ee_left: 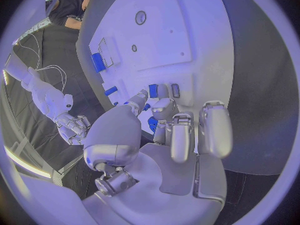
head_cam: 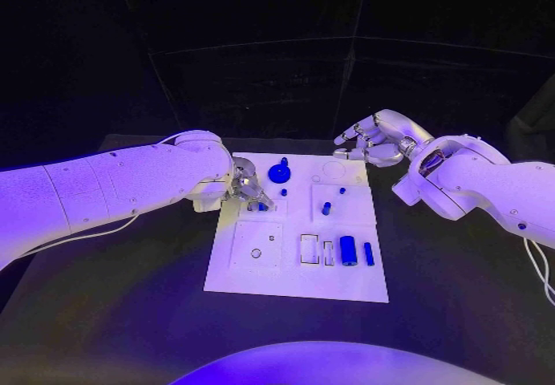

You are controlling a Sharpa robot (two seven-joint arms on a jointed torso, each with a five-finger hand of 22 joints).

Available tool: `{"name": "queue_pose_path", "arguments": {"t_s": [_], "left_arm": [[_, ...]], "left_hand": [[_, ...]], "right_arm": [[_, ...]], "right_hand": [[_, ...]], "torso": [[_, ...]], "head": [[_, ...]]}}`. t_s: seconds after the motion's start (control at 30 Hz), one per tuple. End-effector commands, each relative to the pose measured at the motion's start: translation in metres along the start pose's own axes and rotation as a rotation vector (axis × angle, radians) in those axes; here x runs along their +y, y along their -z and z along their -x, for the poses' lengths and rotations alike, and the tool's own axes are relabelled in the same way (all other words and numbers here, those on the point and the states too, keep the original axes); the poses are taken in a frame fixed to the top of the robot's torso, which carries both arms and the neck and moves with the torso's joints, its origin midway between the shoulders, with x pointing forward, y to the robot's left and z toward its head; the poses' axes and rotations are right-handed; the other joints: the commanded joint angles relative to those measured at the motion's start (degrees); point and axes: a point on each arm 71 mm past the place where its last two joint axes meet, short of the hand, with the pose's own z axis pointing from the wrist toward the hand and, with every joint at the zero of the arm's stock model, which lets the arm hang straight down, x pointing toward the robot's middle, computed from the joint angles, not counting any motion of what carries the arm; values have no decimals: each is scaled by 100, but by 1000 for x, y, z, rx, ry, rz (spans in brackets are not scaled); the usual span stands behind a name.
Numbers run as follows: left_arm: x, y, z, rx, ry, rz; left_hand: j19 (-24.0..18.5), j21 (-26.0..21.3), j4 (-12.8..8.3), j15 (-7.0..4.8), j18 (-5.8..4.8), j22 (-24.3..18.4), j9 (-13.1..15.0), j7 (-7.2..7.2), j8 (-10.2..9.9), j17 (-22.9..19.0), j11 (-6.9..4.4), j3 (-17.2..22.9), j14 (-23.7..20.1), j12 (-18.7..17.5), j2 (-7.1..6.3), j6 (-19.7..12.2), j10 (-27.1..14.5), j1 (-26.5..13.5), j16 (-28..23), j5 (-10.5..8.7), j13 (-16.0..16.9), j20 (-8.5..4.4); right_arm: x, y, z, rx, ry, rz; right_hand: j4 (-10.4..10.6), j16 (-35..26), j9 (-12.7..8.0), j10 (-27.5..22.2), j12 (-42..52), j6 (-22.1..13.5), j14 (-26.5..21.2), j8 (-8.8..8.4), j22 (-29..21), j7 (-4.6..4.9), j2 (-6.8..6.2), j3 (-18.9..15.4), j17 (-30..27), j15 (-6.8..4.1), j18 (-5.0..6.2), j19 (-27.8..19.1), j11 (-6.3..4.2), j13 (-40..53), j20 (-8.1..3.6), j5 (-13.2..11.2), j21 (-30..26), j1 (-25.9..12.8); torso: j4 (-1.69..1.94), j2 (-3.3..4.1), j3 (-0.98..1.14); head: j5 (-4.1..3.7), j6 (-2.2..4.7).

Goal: Assemble the parts on the task board

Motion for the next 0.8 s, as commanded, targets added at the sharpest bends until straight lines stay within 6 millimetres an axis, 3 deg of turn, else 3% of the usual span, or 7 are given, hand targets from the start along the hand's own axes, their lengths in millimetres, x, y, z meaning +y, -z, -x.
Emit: {"name": "queue_pose_path", "arguments": {"t_s": [0.03,0.17,0.5,0.8], "left_arm": [[-1,1,0,7,1,-3],[-1,1,0,7,9,-4],[-1,1,1,-5,32,-7],[-3,0,1,-4,47,-11]], "left_hand": [[-24,-25,-2,4,19,3,-7,5,-25,1509,7,-27,605,-42,-11,-17,-48,48,19,-1,-14,4],[-32,-42,-25,7,23,-13,-21,14,-57,1509,13,-33,605,-69,36,-42,-64,127,19,0,-41,7],[-49,-82,-372,31,30,-40,-143,66,-314,1509,50,334,605,-206,458,-216,-151,854,19,1,-175,26],[-68,-118,-442,64,36,-71,-218,119,-457,1509,90,450,605,-301,500,-269,-208,946,19,0,-269,50]], "right_arm": [[1,-1,0,3,-2,6],[1,-1,0,4,-2,6],[1,-1,0,6,-2,4],[1,-1,-1,8,-2,3]], "right_hand": [[-7,-33,-9,-35,-36,-44,169,35,-6,-3,22,-32,-2,-33,48,-55,-22,-5,-1,29,-33,-13],[-6,-30,-10,-33,-32,-48,170,36,-4,-3,24,-36,4,-33,48,-53,-22,-3,-1,31,-33,-12],[-7,-28,-10,-31,-28,-48,171,36,-4,-3,26,-36,7,-33,48,-53,-22,0,-1,31,-33,-10],[-8,-24,-10,-30,-25,-50,172,37,-3,-3,31,-35,12,-33,47,-52,-22,1,-1,35,-33,-5]], "torso": [[0,1,1],[-1,1,1],[-5,5,3],[-3,0,3]], "head": [[-2,-5],[2,-6],[3,-3],[-7,-6]]}}
